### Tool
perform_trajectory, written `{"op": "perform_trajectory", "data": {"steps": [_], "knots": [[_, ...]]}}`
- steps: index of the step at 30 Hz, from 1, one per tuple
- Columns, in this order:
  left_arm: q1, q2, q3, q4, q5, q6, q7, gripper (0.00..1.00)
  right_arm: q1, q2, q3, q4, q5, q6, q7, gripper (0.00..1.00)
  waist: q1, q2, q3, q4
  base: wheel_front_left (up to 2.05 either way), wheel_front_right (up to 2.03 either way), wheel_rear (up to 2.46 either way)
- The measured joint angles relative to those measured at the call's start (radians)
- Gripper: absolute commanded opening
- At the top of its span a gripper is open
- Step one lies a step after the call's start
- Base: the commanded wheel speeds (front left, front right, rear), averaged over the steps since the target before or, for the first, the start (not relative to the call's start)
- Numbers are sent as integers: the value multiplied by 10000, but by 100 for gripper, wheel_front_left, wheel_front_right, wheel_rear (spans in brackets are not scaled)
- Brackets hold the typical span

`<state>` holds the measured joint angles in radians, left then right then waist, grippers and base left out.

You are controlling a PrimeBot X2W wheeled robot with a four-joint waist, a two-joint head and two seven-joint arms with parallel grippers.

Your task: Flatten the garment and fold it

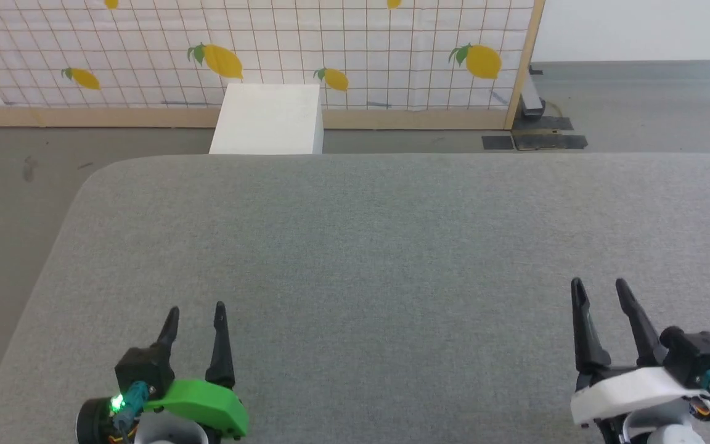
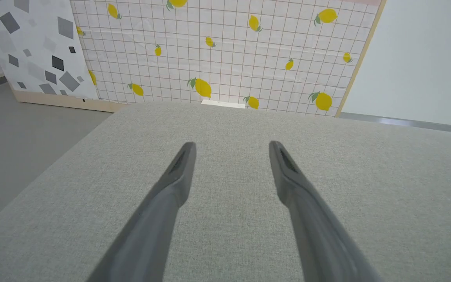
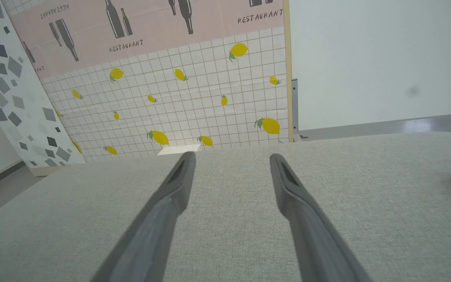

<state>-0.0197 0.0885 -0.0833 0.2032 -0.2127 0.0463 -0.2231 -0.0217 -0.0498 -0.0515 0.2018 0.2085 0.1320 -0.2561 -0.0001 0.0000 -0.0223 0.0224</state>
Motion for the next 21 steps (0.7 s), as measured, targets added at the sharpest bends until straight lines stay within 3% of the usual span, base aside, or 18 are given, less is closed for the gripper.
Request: {"op": "perform_trajectory", "data": {"steps": [7, 8, 21], "knots": [[-1, -65, -79, 389, -104, 75, -163, 100, 189, 0, -17, 236, 4, 0, 0, 100, 0, 0, -71, 20, 0, 0, 0], [-1, -77, -92, 416, -104, 75, -165, 0, 190, 0, -15, 253, 4, 0, 0, 0, 0, 0, -81, 14, 0, 0, 0], [-7, -81, -61, 351, -58, 73, -54, 0, 190, 0, 0, 186, -36, 0, 111, 0, 0, 0, -67, -4, 0, 0, 0]]}}
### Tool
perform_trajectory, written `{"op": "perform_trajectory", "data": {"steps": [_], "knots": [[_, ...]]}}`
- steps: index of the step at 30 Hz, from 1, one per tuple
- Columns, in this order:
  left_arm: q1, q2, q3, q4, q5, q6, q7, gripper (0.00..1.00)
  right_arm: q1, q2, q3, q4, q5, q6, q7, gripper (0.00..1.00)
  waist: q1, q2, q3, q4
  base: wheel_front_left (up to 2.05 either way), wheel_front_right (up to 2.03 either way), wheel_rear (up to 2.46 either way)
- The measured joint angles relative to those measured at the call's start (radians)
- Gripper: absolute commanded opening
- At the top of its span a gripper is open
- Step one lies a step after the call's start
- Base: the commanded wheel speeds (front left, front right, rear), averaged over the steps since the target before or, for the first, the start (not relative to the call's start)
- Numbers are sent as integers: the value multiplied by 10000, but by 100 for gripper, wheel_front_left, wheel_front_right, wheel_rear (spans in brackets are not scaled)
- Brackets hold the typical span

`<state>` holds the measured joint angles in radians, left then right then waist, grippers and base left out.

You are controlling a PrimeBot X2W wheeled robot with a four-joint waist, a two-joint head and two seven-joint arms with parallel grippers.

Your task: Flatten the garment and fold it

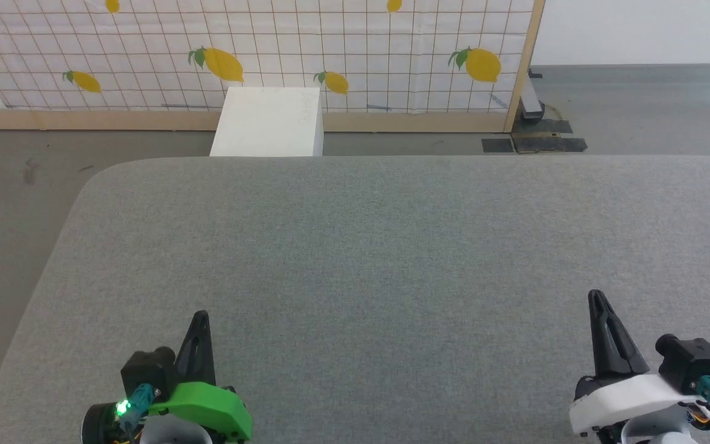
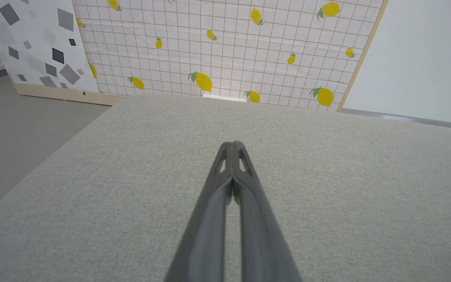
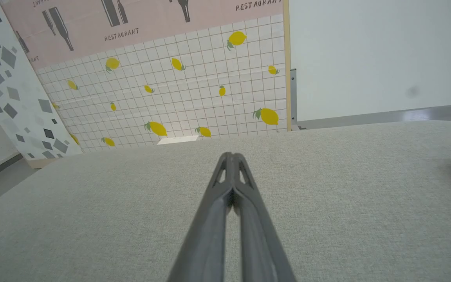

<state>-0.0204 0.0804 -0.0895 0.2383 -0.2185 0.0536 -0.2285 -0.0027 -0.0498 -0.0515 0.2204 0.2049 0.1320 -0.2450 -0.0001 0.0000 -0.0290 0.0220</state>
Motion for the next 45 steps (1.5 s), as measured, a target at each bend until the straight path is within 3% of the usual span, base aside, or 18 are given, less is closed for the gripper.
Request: {"op": "perform_trajectory", "data": {"steps": [45], "knots": [[3, -102, 322, -884, 773, -176, 867, 0, 0, 0, 180, -784, -756, 0, 917, 0, 0, 0, 111, -83, 0, 0, 0]]}}
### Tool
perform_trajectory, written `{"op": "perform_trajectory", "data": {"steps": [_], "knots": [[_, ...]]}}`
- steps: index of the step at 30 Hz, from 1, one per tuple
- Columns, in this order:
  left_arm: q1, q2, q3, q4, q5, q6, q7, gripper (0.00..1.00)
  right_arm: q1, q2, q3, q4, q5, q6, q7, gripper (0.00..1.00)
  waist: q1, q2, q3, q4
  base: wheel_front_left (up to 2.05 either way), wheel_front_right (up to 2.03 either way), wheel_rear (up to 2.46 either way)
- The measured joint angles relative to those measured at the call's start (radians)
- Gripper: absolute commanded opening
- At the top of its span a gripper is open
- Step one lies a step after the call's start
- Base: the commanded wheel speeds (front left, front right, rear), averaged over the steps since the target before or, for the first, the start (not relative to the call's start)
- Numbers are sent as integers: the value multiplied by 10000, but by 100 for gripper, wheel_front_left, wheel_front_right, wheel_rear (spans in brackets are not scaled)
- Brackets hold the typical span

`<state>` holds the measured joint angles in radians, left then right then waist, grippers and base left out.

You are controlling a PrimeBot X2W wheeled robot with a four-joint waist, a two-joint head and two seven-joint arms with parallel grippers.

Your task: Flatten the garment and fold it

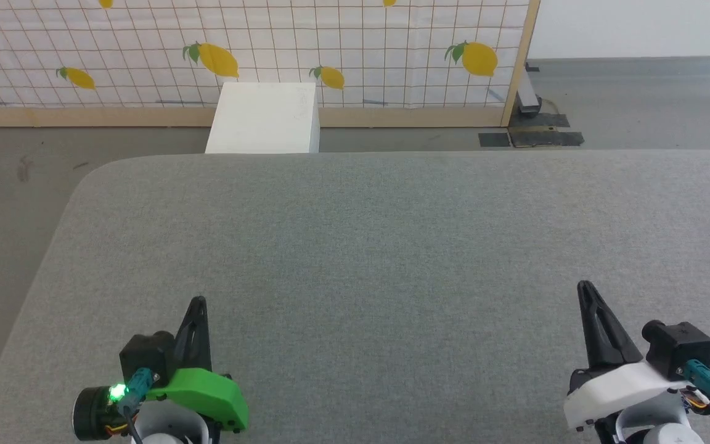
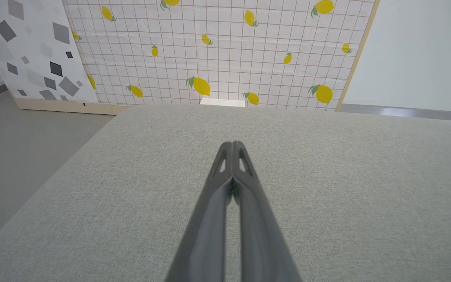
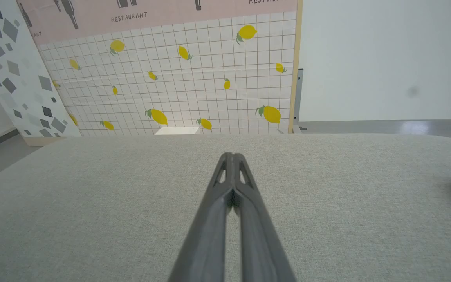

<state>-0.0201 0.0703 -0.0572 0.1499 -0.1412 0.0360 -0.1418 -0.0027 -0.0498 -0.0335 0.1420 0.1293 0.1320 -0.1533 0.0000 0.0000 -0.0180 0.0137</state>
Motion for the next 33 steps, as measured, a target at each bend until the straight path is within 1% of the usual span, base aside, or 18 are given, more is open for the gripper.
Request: {"op": "perform_trajectory", "data": {"steps": [33], "knots": [[8, -63, 244, -671, 621, -146, 667, 0, 0, 0, 148, -631, -573, 0, 715, 0, 0, 0, 85, -65, 0, 0, 0]]}}
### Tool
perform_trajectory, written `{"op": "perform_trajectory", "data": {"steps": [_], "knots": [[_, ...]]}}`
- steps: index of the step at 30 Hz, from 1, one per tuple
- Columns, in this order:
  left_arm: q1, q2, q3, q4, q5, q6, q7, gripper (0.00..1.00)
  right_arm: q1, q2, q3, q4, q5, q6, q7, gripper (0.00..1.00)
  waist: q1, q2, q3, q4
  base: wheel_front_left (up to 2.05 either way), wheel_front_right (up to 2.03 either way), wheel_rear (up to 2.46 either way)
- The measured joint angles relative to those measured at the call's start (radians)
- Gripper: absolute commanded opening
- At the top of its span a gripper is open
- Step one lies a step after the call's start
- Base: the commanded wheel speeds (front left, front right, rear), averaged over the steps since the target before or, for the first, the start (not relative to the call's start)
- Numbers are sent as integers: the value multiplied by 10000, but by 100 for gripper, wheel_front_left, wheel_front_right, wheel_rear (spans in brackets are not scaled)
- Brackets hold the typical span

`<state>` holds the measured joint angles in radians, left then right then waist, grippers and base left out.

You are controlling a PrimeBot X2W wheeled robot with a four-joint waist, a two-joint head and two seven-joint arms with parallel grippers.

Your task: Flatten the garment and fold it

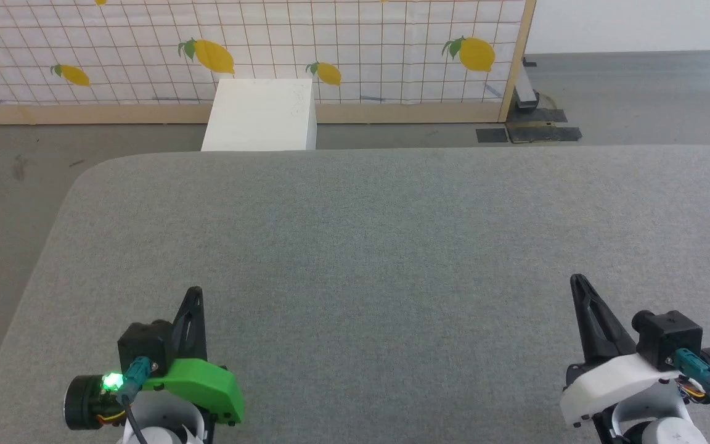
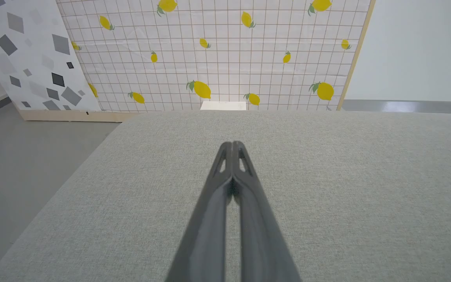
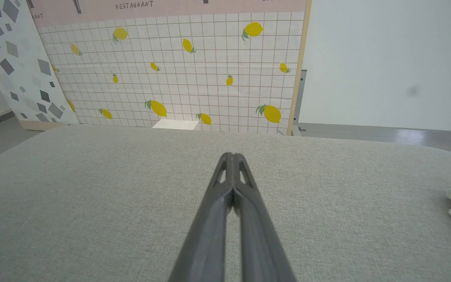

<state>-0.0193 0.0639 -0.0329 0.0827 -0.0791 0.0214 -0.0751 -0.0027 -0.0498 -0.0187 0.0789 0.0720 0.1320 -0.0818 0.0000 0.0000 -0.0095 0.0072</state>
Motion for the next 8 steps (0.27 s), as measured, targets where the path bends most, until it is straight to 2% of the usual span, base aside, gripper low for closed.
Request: {"op": "perform_trajectory", "data": {"steps": [8], "knots": [[28, -12, 67, -167, 79, -31, 136, 0, 0, 0, 38, -151, -117, 0, 169, 0, 0, 0, 20, -15, 0, 0, 0]]}}
